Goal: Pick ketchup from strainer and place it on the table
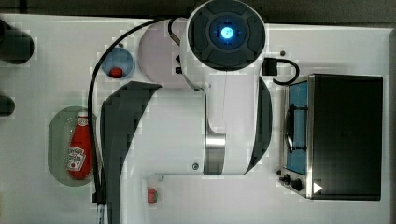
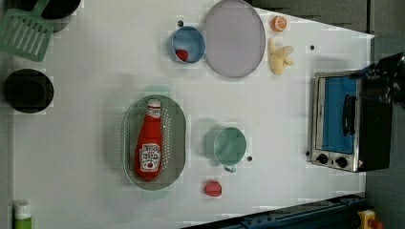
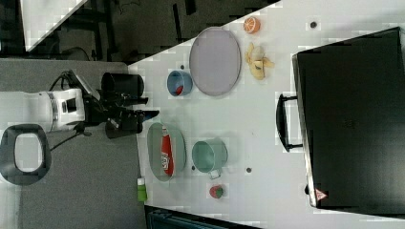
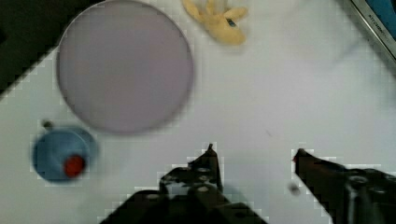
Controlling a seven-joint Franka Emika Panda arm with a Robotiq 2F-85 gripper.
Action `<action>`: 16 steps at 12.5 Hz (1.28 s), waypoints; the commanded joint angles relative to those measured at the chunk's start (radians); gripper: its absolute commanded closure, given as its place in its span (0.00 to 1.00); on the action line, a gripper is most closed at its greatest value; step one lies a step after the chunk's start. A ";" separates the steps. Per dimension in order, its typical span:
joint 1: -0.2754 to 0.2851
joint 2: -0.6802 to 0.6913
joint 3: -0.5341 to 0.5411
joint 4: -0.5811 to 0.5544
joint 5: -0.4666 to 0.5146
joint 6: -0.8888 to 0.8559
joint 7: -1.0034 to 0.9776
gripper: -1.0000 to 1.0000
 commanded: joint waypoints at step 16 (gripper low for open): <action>-0.048 -0.052 0.655 -0.081 0.021 0.008 0.090 0.00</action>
